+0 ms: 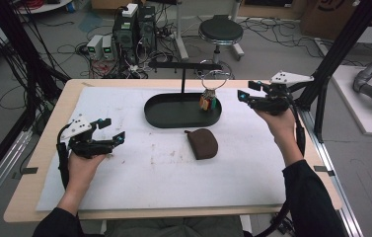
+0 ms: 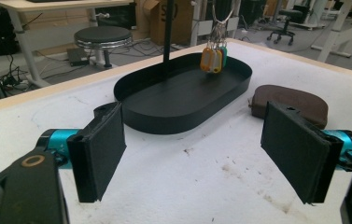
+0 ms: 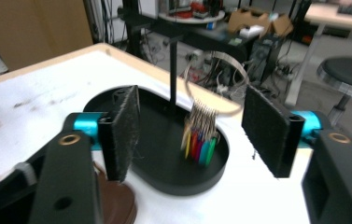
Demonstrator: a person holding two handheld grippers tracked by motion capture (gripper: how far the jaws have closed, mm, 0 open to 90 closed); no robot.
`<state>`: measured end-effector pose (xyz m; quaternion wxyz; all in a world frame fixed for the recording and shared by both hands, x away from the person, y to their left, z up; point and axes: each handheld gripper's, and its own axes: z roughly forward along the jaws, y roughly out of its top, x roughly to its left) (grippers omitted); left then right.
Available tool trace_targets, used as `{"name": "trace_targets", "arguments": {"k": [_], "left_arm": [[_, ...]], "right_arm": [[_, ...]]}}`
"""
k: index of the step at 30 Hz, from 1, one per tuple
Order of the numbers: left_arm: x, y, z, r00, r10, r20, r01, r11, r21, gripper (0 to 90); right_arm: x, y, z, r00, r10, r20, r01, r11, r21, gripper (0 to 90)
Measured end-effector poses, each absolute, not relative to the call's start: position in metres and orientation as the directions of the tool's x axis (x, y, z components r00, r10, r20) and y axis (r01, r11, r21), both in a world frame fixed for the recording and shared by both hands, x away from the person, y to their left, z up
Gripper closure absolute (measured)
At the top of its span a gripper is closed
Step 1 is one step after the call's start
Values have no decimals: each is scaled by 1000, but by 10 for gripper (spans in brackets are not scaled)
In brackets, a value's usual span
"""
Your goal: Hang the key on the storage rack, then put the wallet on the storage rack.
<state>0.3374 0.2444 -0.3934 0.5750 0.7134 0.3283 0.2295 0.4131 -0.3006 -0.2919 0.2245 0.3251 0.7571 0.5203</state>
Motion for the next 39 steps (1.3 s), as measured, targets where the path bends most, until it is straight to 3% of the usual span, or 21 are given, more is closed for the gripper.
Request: {"name": "trace_targets", "arguments": {"k": [19,28,39], "left_arm": [[336,251,-395,669,740,-62,223,-120,967,218],[335,252,-396,663,746,-69,224,-110,968,218],[338,246,-398,672,737,-67,223,-115,968,218]], "right_arm": [[363,-313,-353,-711,699,72,292,201,935,329],[357,-322,-378,-687,718,110,344,189,920,306],[355,-332,-384,-654,743,140,371,154,916,262]]}}
